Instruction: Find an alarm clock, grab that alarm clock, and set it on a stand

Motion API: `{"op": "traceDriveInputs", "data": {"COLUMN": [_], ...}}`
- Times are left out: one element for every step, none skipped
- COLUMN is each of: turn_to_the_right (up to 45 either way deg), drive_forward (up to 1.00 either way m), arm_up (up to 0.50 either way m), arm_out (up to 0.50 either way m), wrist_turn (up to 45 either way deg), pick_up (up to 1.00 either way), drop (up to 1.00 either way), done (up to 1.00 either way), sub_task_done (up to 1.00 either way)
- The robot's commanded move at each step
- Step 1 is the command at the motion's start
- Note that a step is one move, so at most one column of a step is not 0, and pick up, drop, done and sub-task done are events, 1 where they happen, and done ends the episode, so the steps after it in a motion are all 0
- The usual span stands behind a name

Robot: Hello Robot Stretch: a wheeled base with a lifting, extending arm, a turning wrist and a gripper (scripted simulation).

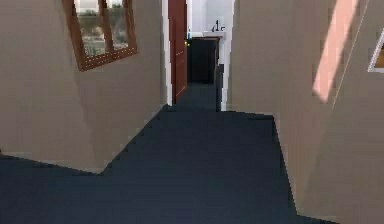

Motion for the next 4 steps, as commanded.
{"op": "traceDriveInputs", "data": {"turn_to_the_right": [0.0,0.0,0.0,21.0], "drive_forward": [1.0,1.0,0.95,0.0], "arm_up": [0.0,0.0,0.0,0.0], "arm_out": [0.0,0.0,0.0,0.0], "wrist_turn": [0.0,0.0,0.0,0.0], "pick_up": [0.0,0.0,0.0,0.0], "drop": [0.0,0.0,0.0,0.0], "done": [0.0,0.0,0.0,0.0], "sub_task_done": [0.0,0.0,0.0,0.0]}}
